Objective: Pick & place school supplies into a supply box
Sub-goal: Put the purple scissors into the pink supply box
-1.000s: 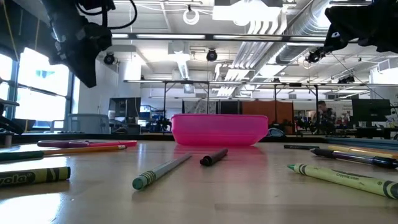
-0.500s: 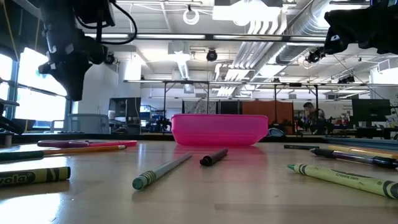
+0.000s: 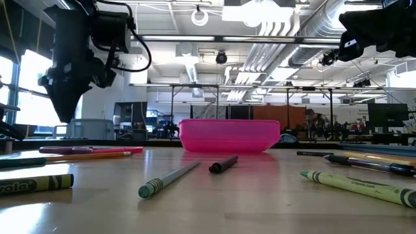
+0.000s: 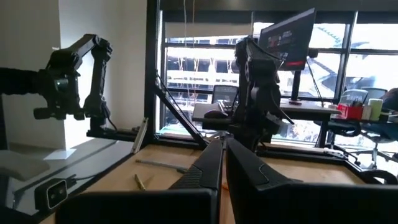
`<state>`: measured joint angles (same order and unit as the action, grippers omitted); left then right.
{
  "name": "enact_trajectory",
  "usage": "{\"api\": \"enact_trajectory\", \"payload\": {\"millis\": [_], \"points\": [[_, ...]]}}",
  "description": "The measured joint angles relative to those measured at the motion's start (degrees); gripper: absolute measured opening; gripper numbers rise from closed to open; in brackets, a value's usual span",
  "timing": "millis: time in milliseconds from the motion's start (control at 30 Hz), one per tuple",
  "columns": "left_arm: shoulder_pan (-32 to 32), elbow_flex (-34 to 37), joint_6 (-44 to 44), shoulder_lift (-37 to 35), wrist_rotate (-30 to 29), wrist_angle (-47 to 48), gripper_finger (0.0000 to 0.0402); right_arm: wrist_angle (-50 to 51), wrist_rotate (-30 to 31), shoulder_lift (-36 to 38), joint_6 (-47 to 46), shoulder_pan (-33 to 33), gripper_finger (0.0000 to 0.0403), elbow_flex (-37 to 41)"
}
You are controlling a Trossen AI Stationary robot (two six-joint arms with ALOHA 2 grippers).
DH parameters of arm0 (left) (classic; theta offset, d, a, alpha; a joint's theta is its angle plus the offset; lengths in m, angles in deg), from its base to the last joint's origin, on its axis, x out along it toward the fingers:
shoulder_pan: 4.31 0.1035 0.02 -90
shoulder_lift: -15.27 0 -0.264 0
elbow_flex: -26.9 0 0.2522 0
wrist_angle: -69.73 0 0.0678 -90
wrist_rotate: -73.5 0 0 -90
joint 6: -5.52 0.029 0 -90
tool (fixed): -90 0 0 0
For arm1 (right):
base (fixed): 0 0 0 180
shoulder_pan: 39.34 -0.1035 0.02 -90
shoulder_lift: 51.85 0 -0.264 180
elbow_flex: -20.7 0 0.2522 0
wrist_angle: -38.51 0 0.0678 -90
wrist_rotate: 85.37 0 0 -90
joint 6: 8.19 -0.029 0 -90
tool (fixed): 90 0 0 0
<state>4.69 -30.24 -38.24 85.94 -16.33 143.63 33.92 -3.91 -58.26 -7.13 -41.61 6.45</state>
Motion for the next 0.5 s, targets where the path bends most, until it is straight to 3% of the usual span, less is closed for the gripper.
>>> {"api": "enact_trajectory", "payload": {"millis": [500], "points": [[-0.02, 0.0, 0.27, 1.27, 1.89, -0.81, 0.0083, -0.07, 0.0, 0.0, 0.41, 0.0, 0.0, 0.0]]}}
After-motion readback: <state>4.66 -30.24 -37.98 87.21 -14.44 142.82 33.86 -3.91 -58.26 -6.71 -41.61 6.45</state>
